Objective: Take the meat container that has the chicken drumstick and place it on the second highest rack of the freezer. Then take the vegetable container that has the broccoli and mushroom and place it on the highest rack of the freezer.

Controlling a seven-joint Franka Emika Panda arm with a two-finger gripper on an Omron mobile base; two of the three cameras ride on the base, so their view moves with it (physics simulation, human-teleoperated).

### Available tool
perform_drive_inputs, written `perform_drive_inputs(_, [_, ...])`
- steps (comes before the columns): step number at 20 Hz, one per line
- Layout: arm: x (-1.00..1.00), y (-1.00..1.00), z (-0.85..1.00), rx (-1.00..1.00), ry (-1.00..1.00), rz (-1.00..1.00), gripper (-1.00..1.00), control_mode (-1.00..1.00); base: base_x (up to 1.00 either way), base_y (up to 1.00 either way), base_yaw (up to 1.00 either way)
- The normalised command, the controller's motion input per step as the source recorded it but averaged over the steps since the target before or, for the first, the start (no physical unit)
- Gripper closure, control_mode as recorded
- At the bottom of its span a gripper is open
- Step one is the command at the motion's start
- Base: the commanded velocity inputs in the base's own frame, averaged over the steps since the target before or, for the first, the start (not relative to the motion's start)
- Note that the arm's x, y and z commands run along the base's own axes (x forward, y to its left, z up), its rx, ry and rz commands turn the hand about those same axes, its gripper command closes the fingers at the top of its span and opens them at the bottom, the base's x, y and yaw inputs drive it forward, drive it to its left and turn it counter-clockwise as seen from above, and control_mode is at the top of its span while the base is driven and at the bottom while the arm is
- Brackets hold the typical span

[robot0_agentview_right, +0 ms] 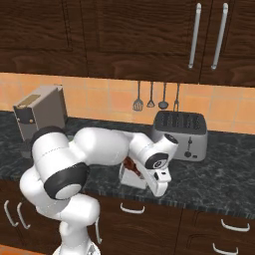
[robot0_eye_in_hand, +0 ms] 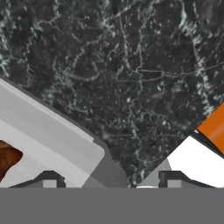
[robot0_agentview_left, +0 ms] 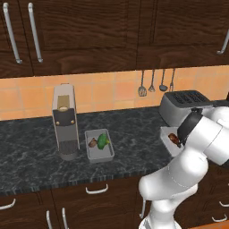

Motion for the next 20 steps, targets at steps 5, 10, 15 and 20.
perform_drive_inputs(5, [0.00,0.00,0.00,0.00,0.00,0.00,1.00,-1.00,0.00,0.00,0.00])
perform_drive_inputs(10, [0.00,0.00,0.07,0.00,-0.01,0.00,1.00,-1.00,0.00,0.00,0.00])
perform_drive_inputs(15, [-0.79,0.11,0.73,-0.04,-0.33,-0.05,1.00,-1.00,0.00,0.00,0.00])
perform_drive_inputs(20, [-0.59,0.48,1.00,-0.07,-0.27,-0.12,1.00,-1.00,0.00,0.00,0.00])
